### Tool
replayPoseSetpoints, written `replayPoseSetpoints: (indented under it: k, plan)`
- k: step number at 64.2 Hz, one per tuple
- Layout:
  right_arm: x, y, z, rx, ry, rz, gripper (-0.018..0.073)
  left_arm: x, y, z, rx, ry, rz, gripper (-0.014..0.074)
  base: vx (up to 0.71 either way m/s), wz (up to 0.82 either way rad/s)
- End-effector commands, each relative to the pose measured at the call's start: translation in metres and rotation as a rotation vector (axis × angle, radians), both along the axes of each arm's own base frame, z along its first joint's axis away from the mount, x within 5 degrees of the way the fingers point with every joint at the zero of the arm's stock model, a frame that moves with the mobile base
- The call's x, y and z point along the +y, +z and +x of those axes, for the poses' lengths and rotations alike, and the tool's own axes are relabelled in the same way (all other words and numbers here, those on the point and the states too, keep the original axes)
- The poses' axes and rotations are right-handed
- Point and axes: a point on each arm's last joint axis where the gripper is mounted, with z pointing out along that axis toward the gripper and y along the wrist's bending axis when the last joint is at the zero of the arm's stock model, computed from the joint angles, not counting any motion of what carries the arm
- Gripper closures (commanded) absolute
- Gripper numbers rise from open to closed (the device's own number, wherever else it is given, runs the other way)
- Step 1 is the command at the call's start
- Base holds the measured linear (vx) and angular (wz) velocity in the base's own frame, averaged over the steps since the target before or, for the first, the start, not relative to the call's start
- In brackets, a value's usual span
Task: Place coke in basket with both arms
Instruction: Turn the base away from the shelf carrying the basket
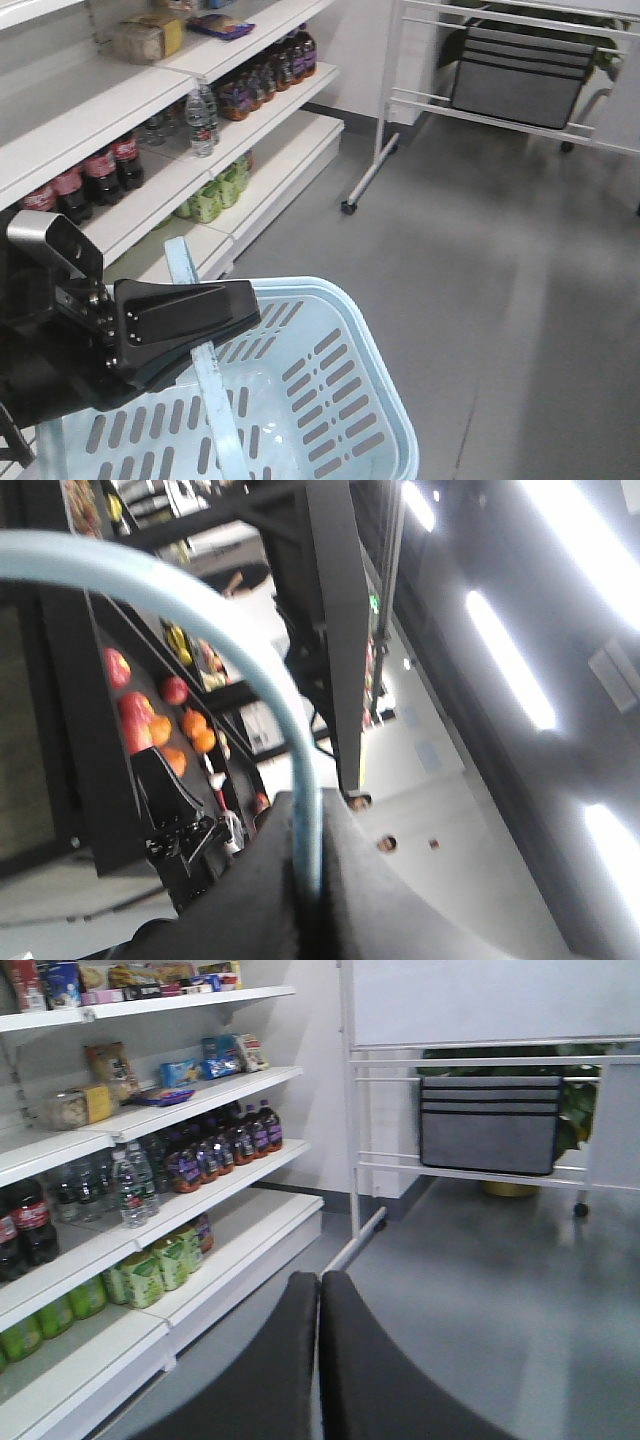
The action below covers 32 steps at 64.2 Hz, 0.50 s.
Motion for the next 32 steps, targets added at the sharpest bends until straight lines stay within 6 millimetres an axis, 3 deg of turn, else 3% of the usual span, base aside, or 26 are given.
replayPoseSetpoints:
  k: [1, 32]
  plan:
    - [0.0004, 0.0045, -0.0006, -0.075, 0.002, -0.01, 0.0565, 0.0019, 0.0279, -0.0144, -0.103, -0.13, -0.204, 0.0603, -0.14, -0.62]
    - [0.0004, 0.0045, -0.0006, -0.075, 0.002, -0.01, 0.0565, 0.0019, 0.0279, -0.0144, -0.103, -0.13, -0.204, 0.0603, -0.09, -0.58]
